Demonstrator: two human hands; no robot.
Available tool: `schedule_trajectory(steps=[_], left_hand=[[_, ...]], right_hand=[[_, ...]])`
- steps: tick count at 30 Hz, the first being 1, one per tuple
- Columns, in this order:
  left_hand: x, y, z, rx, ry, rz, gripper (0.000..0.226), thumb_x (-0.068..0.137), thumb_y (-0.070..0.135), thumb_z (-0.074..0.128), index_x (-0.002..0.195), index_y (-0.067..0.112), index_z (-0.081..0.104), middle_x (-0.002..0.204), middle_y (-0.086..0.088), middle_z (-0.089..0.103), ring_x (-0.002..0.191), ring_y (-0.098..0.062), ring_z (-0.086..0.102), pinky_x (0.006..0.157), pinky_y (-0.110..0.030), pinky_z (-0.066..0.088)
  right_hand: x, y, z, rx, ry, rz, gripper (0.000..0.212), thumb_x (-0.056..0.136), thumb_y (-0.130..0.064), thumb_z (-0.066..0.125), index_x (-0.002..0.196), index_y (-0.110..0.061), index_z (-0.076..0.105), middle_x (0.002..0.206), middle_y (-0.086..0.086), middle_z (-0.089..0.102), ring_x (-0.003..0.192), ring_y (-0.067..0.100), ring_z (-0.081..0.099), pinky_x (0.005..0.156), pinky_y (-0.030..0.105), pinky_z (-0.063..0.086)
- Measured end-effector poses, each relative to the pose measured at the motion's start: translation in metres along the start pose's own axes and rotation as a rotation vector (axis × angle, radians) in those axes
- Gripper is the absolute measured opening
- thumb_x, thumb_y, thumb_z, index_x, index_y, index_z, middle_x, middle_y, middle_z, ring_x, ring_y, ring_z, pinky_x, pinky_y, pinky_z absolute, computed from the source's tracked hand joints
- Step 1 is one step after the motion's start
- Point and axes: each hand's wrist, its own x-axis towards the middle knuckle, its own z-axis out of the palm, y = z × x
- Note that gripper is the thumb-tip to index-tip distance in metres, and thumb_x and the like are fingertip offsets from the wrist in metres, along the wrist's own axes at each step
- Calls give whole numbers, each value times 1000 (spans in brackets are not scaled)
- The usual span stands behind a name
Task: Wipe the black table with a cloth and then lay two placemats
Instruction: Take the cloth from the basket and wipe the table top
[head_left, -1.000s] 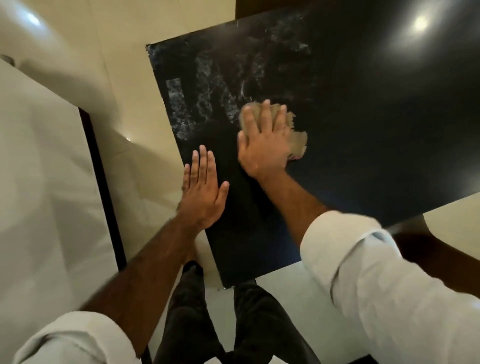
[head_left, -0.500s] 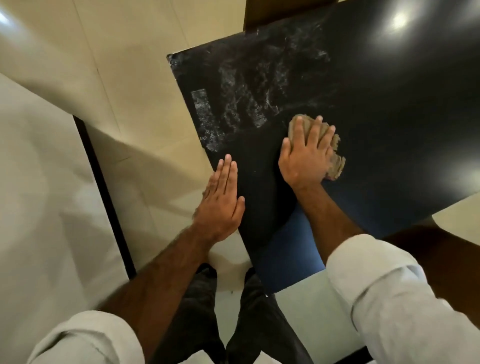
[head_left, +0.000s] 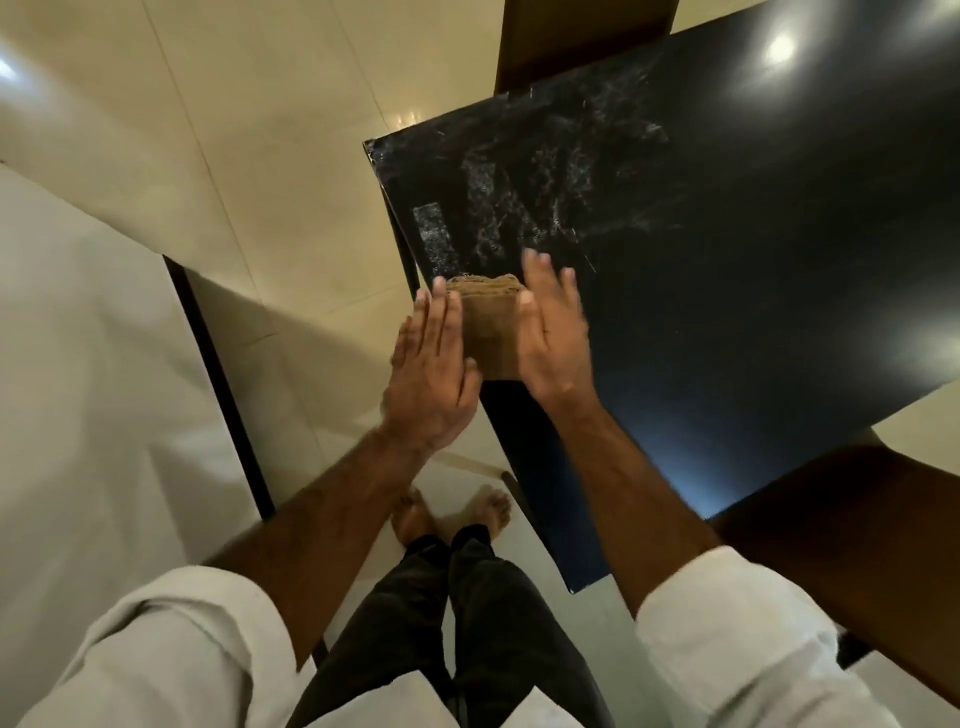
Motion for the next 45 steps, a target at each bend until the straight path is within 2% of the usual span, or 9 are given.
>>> schedule_trajectory(steps=[5, 11, 15, 18, 24, 29, 34, 41, 45], left_hand=[[27, 51, 20, 267, -45, 22, 83, 113, 67, 18, 178, 16, 10, 186, -15, -3, 173, -37, -3, 139, -57, 5], [77, 38, 26, 362, -58, 8, 80, 113, 66, 15, 179, 20, 5, 187, -12, -2, 173, -37, -1, 138, -59, 7], [121, 24, 4, 378, -71, -134, 82, 111, 66, 11, 178, 21, -3, 187, -10, -9, 172, -39, -9, 138, -59, -1], [120, 38, 7, 363, -75, -138, 81, 112, 63, 13, 178, 20, -3, 186, -11, -12, 172, -39, -10, 138, -60, 1], [72, 46, 12, 424, -198, 104, 80, 112, 64, 20, 179, 22, 4, 187, -9, -9, 172, -39, -7, 138, -61, 8], [167, -15, -23, 394, -119, -90, 80, 112, 67, 7, 177, 24, -11, 184, -13, -18, 169, -44, -15, 137, -65, 2], [231, -46, -48, 363, -86, -180, 81, 110, 64, 9, 178, 20, 3, 186, -18, -4, 171, -46, -5, 137, -66, 6], [128, 4, -21, 411, -296, 167, 81, 113, 63, 17, 177, 21, -9, 183, -15, -22, 170, -44, -16, 137, -63, 3], [128, -19, -33, 435, -312, 178, 80, 113, 66, 17, 177, 26, -12, 183, -13, -26, 168, -48, -19, 137, -63, 0]], right_hand=[[-3, 79, -44, -336, 101, -1, 53, 113, -31, 49, 164, -16, 51, 174, 11, 43, 164, 33, 28, 133, 53, 31], [21, 117, -60, -584, 157, -28, 51, 114, -41, 49, 158, -17, 58, 172, 15, 43, 157, 42, 38, 112, 54, 53], [34, 123, -67, -625, 193, 2, 56, 114, -49, 47, 159, -18, 56, 170, 14, 46, 157, 42, 39, 103, 56, 59], [37, 123, -68, -669, 196, 10, 57, 115, -52, 44, 161, -20, 54, 171, 11, 46, 158, 40, 38, 98, 55, 60], [39, 125, -62, -689, 201, 25, 56, 117, -51, 40, 162, -21, 53, 171, 11, 46, 161, 38, 38, 97, 54, 60], [42, 127, -57, -723, 222, 37, 55, 117, -50, 40, 160, -20, 56, 170, 12, 49, 160, 38, 40, 93, 53, 61], [44, 121, -54, -700, 240, 75, 54, 116, -47, 43, 160, -20, 57, 170, 11, 49, 161, 38, 39, 99, 54, 60], [45, 118, -50, -696, 220, 108, 54, 118, -46, 41, 162, -20, 55, 172, 9, 46, 164, 36, 34, 105, 52, 57], [48, 117, -50, -688, 213, 119, 54, 118, -47, 40, 164, -22, 52, 173, 8, 44, 165, 34, 31, 106, 50, 57]])
